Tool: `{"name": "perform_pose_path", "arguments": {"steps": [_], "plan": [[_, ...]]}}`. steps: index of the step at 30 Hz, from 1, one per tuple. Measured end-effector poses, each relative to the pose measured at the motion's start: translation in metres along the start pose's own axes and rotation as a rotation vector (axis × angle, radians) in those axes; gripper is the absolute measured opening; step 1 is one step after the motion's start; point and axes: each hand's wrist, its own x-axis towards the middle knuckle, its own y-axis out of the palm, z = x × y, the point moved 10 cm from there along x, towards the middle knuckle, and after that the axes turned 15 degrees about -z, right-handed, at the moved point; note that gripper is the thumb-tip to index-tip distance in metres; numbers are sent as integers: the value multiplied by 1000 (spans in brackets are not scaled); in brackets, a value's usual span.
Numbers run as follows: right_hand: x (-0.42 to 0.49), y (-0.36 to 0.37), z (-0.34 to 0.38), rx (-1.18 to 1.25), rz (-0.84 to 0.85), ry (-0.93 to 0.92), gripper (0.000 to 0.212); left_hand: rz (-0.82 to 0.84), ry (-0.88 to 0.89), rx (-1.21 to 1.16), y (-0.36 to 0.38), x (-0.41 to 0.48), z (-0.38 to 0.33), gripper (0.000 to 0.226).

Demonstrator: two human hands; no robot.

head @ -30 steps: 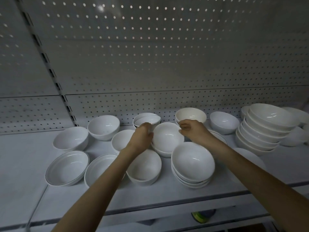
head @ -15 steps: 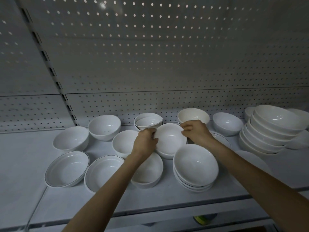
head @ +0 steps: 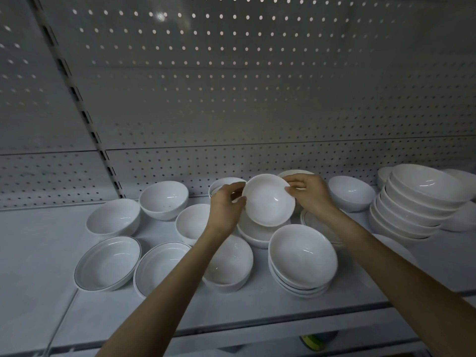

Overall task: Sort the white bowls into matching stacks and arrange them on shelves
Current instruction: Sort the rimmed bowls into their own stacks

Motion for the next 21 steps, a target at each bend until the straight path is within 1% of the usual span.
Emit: {"name": "perform_pose_path", "arguments": {"steps": [6, 9, 11, 13, 16, 17, 19, 21], "plan": [[-2, -17, 17, 48, -28, -3, 24, 45, -152, -256, -2, -12, -11, 39], [-6, -32, 29, 71, -53, -8, 24, 44, -180, -342, -7, -17, -22, 40], [-13, -40, 39, 93, -29, -26, 26, 48, -183, -381, -11, -20, -32, 36], [-24, -43, 49, 156, 86, -51, 36, 82, -200, -414, -14, -24, -40, 32], [-52, -43, 56, 274, 342, -53, 61, 152, -260, -472, -16, -33, -46, 31], [-60, -44, 55, 281, 398, -58, 68, 177, -276, -478, -16, -36, -47, 30], [-72, -47, 49, 253, 429, -77, 80, 230, -300, -478, -15, -45, -48, 31], [-80, -54, 43, 204, 386, -105, 85, 264, -314, -475, -13, -52, -49, 32]]}}
